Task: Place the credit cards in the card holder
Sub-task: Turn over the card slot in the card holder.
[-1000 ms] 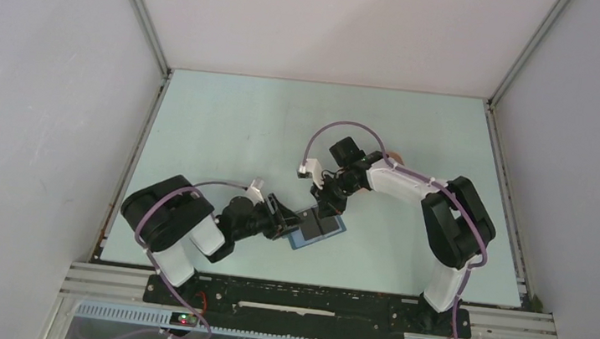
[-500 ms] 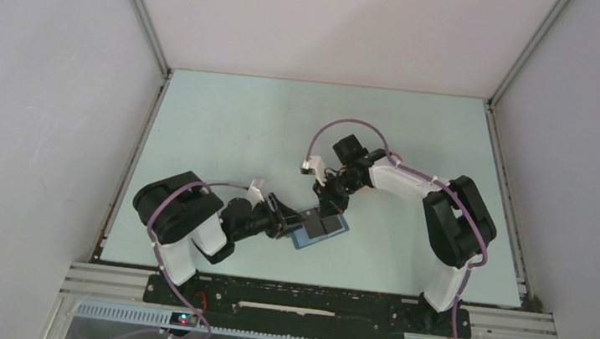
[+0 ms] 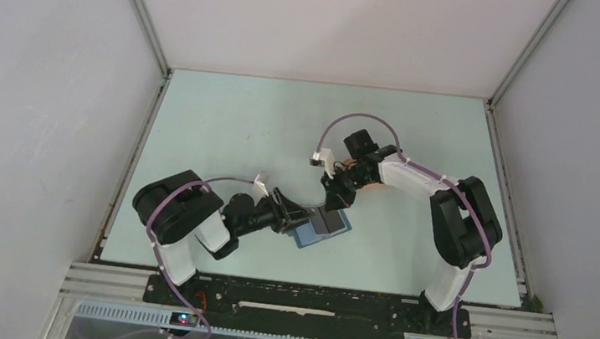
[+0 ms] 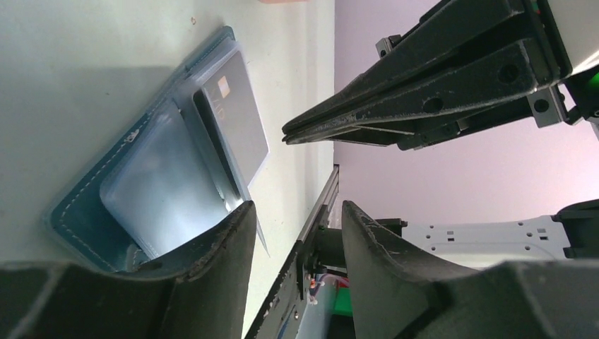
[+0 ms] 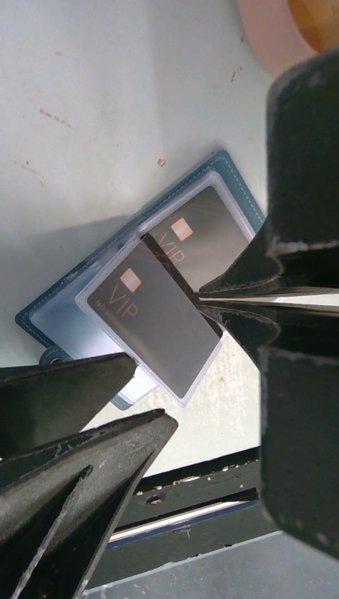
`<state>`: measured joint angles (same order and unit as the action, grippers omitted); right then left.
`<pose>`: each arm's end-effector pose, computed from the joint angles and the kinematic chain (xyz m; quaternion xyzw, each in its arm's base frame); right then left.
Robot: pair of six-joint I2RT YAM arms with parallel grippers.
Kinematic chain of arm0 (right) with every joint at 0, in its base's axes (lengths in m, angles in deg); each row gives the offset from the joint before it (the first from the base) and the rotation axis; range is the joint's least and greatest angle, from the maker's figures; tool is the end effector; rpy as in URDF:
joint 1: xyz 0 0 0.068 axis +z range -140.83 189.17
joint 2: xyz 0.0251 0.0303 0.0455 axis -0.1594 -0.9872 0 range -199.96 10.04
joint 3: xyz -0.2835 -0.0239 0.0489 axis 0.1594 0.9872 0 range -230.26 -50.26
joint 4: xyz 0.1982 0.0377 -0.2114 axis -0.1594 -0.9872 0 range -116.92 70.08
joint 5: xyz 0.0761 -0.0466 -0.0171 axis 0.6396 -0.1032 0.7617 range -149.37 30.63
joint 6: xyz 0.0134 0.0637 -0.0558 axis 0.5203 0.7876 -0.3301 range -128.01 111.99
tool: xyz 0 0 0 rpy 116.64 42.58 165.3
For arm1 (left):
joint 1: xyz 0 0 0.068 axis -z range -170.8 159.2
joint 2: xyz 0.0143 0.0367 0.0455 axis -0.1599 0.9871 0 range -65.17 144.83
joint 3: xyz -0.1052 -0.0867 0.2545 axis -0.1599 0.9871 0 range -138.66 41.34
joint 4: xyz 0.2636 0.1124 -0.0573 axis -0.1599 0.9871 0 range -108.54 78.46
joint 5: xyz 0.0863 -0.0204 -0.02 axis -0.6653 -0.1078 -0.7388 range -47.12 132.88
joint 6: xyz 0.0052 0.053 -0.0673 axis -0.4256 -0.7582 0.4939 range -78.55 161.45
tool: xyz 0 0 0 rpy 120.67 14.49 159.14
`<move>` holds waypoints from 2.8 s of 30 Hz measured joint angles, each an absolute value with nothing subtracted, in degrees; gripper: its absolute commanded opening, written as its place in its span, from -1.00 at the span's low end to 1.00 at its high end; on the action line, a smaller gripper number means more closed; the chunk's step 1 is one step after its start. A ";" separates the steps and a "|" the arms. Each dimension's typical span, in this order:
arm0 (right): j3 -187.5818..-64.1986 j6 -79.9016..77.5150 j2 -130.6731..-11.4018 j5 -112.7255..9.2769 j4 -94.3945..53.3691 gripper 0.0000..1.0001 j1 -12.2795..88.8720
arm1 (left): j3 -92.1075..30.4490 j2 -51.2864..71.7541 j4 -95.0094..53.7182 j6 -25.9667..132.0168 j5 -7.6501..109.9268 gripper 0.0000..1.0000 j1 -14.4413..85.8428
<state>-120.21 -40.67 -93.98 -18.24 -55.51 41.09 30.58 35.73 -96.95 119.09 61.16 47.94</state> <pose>0.3106 0.2521 0.1570 -0.5447 0.7459 0.3446 0.1675 0.1998 -0.1906 0.0813 -0.1605 0.7555 -0.5945 0.2237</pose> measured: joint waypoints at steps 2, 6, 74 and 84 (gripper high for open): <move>-120.21 -40.61 -93.90 -18.15 -55.53 -0.79 40.57 | 30.23 35.73 -96.93 119.25 61.34 0.06 47.94; -120.89 -38.95 -94.38 -18.92 -56.34 -0.78 40.02 | 29.68 35.73 -96.91 119.55 61.66 0.06 47.94; -125.72 -37.02 -59.60 -15.38 -63.82 0.66 23.80 | 15.78 31.71 -75.10 107.70 62.56 0.24 49.21; -123.27 -34.64 -58.60 -12.41 -59.16 0.99 22.97 | -0.77 7.93 -34.97 89.17 57.95 1.00 49.21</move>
